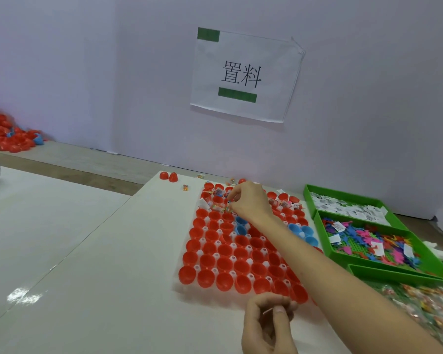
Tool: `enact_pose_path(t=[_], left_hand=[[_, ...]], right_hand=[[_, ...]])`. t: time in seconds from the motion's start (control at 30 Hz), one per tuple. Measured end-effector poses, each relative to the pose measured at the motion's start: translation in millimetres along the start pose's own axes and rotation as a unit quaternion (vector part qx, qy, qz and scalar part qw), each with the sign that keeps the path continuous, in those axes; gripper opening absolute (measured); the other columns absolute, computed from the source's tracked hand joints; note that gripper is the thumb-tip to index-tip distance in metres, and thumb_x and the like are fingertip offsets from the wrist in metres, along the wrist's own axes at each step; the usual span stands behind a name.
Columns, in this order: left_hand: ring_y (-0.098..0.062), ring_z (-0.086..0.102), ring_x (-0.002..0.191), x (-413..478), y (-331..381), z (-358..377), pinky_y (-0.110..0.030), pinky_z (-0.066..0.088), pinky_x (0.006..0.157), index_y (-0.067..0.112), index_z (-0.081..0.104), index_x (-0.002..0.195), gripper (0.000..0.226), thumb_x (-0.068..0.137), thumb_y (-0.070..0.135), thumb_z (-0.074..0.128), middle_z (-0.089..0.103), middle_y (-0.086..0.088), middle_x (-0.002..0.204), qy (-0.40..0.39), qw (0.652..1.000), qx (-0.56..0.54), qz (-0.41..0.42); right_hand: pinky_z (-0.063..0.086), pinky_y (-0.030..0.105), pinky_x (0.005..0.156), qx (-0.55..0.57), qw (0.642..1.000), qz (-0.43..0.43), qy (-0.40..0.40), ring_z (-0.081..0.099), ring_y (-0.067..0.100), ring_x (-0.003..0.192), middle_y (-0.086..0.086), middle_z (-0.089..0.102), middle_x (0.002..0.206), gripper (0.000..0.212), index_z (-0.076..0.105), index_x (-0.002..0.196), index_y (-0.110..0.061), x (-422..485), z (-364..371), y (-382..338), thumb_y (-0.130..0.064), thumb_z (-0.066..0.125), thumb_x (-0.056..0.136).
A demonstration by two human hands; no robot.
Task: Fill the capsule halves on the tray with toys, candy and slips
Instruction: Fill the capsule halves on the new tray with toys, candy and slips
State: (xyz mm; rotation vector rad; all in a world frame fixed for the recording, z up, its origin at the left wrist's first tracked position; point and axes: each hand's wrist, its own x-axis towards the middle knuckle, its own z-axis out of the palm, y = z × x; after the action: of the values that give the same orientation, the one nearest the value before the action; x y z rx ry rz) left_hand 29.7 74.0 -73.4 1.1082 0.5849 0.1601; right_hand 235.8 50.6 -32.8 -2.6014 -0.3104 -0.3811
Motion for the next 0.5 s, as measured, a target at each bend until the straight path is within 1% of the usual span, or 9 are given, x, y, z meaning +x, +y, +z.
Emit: enact_pose_path(t=[0.1,0.17,0.23,0.3,0.4,0.5], left_hand=[[-0.027,0.070,0.063,3,8,-4,-0.029,0.058,0.064,-0.010,0.061,0.075,0.022,0.087,-0.024,0.048,0.070,-0.016,0.065,-0.041,0.999,0.029,-0.015],[-0.025,0.070,0.064,5,11,-8,-0.027,0.058,0.063,-0.011,0.060,0.077,0.020,0.087,-0.023,0.047,0.069,-0.015,0.065,-0.065,0.997,0.040,-0.018],[-0.029,0.069,0.066,6,13,-10,-0.024,0.058,0.060,-0.012,0.059,0.080,0.020,0.088,-0.024,0.045,0.069,-0.013,0.065,-0.089,0.994,0.054,-0.023],[-0.032,0.068,0.069,9,12,-11,-0.023,0.059,0.059,-0.013,0.058,0.080,0.020,0.088,-0.024,0.044,0.069,-0.011,0.064,-0.102,0.992,0.065,-0.028],[-0.027,0.070,0.061,12,8,-11,-0.023,0.059,0.057,-0.013,0.058,0.079,0.021,0.090,-0.023,0.042,0.069,-0.011,0.064,-0.115,0.992,0.049,-0.033],[-0.025,0.070,0.058,12,10,-11,-0.025,0.059,0.055,-0.011,0.058,0.082,0.021,0.091,-0.022,0.041,0.069,-0.012,0.067,-0.125,0.991,0.047,-0.033]], right_hand=[[0.058,0.036,0.089,0.000,1.000,-0.007,0.006,0.066,0.013,0.088,-0.001,0.074,0.101,0.015,0.079,0.094,-0.018,-3,1,0,-0.008,0.076,0.083],[0.054,0.040,0.096,-0.007,1.000,-0.015,0.004,0.066,0.015,0.093,-0.002,0.073,0.102,0.015,0.077,0.096,-0.020,-5,0,0,-0.010,0.075,0.084],[0.053,0.040,0.098,0.000,1.000,-0.019,0.001,0.067,0.015,0.096,-0.002,0.072,0.106,0.017,0.076,0.101,-0.021,-7,-4,0,-0.014,0.075,0.085],[0.055,0.036,0.093,0.023,0.999,-0.023,0.006,0.067,0.013,0.092,-0.002,0.073,0.104,0.018,0.075,0.104,-0.023,-9,-11,3,-0.019,0.074,0.086],[0.054,0.027,0.080,0.056,0.998,-0.016,0.029,0.063,0.006,0.080,-0.005,0.074,0.095,0.012,0.076,0.100,-0.024,-10,-28,15,-0.025,0.070,0.089],[0.051,0.020,0.073,0.071,0.995,0.020,0.059,0.065,0.005,0.081,-0.006,0.074,0.092,0.012,0.077,0.097,-0.022,-7,-57,44,-0.020,0.067,0.090]])
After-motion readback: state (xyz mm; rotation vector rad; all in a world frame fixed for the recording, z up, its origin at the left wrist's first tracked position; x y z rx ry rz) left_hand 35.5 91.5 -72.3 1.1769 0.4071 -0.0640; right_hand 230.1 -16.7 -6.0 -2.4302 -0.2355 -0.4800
